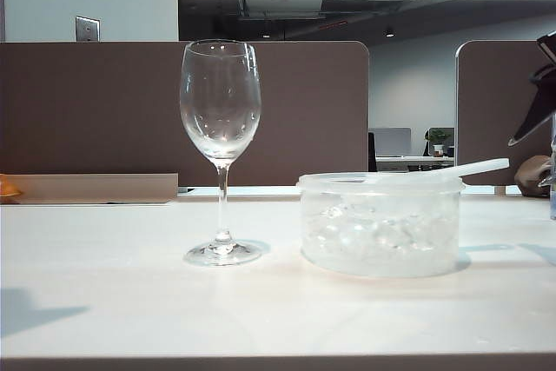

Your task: Pick up an ice shovel filled with ice cubes and pour the ice from the shovel into the glass.

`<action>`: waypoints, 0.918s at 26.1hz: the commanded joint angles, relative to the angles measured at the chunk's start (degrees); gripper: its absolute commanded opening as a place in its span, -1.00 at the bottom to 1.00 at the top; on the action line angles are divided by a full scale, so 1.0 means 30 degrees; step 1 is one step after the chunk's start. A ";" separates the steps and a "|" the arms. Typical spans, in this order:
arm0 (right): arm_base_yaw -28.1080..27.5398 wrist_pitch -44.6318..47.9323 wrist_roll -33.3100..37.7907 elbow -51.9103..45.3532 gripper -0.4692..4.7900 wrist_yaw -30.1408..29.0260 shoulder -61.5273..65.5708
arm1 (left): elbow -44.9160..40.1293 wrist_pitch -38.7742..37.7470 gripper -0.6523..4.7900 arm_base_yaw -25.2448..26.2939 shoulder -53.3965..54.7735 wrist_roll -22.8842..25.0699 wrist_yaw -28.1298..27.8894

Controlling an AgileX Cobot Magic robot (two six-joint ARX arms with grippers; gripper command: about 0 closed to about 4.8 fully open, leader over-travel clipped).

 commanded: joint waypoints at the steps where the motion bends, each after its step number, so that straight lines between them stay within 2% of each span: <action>1: 0.0109 0.2616 0.1282 0.0022 0.23 -0.0801 0.1122 | 0.0080 0.0240 -0.78 -0.0015 -0.0007 0.0015 0.0087; 9: 0.0947 0.5770 0.2550 0.0036 0.22 -0.1129 0.3111 | 0.0080 0.0233 -0.78 -0.0015 -0.0007 0.0015 0.0087; 12: 0.1727 0.5982 0.2703 0.0051 0.22 -0.0750 0.3395 | 0.0080 0.0240 -0.78 -0.0015 -0.0007 0.0007 0.0087; 17: 0.1974 0.6091 0.2936 0.0051 0.21 -0.0619 0.3738 | 0.0080 0.0240 -0.78 -0.0015 -0.0007 0.0015 0.0087; 19: 0.1974 0.6105 0.2943 0.0051 0.12 -0.0539 0.3745 | 0.0080 0.0226 -0.78 -0.0015 -0.0007 0.0007 0.0087; 21: 0.1974 0.6135 0.3009 0.0051 -0.18 -0.0539 0.3745 | 0.0080 0.0226 -0.78 -0.0015 -0.0007 0.0007 0.0087; 24: 0.1974 0.6135 0.3060 0.0051 -0.36 -0.0546 0.3745 | 0.0080 0.0226 -0.78 -0.0015 -0.0007 0.0007 0.0087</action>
